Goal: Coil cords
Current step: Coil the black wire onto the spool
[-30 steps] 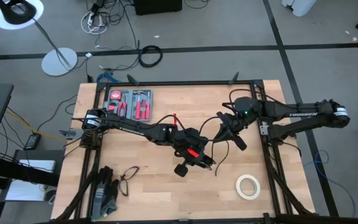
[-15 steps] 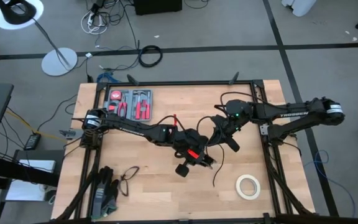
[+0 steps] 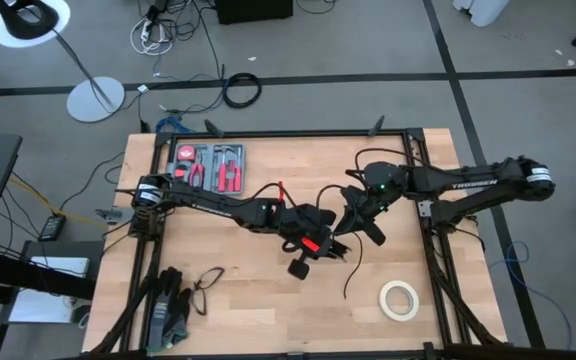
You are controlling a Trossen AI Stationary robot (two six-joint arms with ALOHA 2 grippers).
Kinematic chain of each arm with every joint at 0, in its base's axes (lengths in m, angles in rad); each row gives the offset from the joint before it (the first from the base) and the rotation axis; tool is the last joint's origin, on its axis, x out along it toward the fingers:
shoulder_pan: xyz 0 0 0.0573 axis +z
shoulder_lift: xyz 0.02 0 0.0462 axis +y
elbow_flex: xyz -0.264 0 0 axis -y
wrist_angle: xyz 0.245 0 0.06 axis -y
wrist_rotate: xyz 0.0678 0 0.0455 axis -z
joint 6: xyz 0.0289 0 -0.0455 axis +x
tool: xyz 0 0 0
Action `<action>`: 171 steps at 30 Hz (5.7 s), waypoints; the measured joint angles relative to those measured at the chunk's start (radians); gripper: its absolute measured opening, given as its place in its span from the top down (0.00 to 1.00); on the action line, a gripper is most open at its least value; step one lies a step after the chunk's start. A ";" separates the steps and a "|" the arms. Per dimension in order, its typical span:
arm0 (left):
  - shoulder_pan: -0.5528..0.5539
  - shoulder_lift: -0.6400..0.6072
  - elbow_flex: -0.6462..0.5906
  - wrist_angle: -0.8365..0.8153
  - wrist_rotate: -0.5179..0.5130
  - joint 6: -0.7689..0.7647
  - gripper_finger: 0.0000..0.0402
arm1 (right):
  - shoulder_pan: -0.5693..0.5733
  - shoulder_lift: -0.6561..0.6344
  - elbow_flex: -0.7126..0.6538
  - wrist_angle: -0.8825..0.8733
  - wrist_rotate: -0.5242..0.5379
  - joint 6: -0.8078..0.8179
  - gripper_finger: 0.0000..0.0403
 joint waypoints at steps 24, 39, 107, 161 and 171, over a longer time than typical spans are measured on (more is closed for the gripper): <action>-0.001 -0.003 0.019 0.000 -0.098 0.083 1.00 | 0.004 0.053 -0.001 -0.074 0.023 0.001 1.00; -0.022 -0.040 0.038 0.007 -0.302 0.206 1.00 | 0.012 -0.080 0.000 -0.229 0.055 0.021 1.00; -0.053 -0.197 0.044 -0.164 -0.601 0.412 1.00 | 0.182 -0.117 -0.185 0.131 0.344 0.126 0.92; -0.053 -0.196 -0.162 0.236 -0.132 0.129 1.00 | 0.094 -0.182 -0.509 0.759 0.520 -0.286 0.82; -0.053 -0.196 -0.161 0.369 -0.117 0.155 1.00 | 0.094 -0.030 -0.458 0.778 0.515 -0.202 0.70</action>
